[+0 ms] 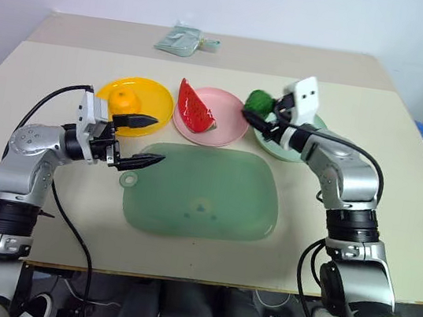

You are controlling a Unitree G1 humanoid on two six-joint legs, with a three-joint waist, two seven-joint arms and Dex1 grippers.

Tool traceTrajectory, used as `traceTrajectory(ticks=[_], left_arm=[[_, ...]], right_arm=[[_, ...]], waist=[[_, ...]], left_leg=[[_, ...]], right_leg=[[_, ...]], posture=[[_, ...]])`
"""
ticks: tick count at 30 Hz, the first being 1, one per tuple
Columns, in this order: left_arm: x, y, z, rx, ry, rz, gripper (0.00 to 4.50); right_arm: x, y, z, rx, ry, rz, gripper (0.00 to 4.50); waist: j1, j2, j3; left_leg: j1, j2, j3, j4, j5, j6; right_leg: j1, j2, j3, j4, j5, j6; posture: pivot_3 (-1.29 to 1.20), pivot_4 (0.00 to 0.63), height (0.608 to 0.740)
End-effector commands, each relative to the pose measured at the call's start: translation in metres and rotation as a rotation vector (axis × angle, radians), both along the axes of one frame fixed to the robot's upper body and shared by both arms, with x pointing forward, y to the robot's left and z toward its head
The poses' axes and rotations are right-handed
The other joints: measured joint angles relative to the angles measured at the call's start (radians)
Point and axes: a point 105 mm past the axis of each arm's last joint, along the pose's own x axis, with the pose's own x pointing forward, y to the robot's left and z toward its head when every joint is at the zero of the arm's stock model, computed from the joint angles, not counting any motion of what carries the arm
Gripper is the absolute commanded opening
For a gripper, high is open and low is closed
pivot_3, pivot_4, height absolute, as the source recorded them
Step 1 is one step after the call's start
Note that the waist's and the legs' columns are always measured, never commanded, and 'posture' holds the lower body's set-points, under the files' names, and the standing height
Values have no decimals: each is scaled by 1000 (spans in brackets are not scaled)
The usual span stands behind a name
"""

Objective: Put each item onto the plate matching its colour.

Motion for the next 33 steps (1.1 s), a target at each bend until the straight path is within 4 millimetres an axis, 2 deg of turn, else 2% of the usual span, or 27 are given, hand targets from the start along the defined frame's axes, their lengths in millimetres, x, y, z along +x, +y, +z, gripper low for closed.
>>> traceTrajectory(ticks=[1, 3, 7, 9, 10, 11, 16, 20, 26, 33], left_arm=[[0, -6, 7, 4, -49, -14, 4500], [0, -6, 8, 3, -53, -16, 4500], [0, -7, 10, 1, -51, -16, 4500], [0, -10, 13, 4, -55, -19, 4500], [0, -11, 15, 4, -59, -19, 4500], [0, -11, 16, 4, -60, -18, 4500], [0, -9, 17, 6, -59, -11, 4500], [0, -9, 17, 3, -59, -5, 4500], [2, -9, 15, -3, -49, -2, 4500], [10, -12, 20, -4, -53, -18, 4500]], right_arm=[[15, -21, -1, -87, -21, -144, 2677], [19, -29, -16, -120, 22, -183, 2677], [21, -39, -29, -150, 52, -219, 2677], [22, -50, -33, -30, 115, -249, 3699], [24, -54, -26, 6, 98, -270, 4310], [25, -56, -21, 23, 82, -283, 4417], [19, -48, 19, 51, -92, -211, 4467], [3, -36, 36, 54, -179, -78, 4467], [-19, -22, 43, 40, -253, 52, 4467], [-35, -34, 43, 44, -304, 43, 4467]], waist=[[-2, 0, 0], [-2, 0, 0], [-2, 0, 0], [-2, 0, 0], [-2, 0, 0], [-1, 0, 0], [-2, 1, 0], [-2, 1, 0], [3, 1, 0], [4, 1, 0]], left_leg=[[0, 0, 0, 0, 0, 0], [0, 0, 0, 0, 0, 0], [0, 0, 0, 0, 0, 0], [0, 0, 0, 0, 0, 0], [0, 0, 0, 0, 0, 0], [0, 0, 0, 0, 0, 0], [0, 0, 0, 0, 0, 0], [0, 0, 0, 0, 0, 0], [0, 0, 0, 0, 0, 0], [0, 0, 0, 0, 0, 0]], right_leg=[[0, 0, 0, 0, 0, 0], [0, 0, 0, 0, 0, 0], [0, 0, 0, 0, 0, 0], [0, 0, 0, 0, 0, 0], [0, 0, 0, 0, 0, 0], [0, 0, 0, 0, 0, 0], [0, 0, 0, 0, 0, 0], [0, 0, 0, 0, 0, 0], [0, 0, 0, 0, 0, 0], [0, 0, 0, 0, 0, 0]], posture=[[0, 150, 740], [0, 150, 740], [0, 150, 740], [0, 150, 740], [0, 150, 740], [0, 150, 740], [0, 150, 740], [0, 150, 740], [0, 150, 740], [0, 150, 740]])
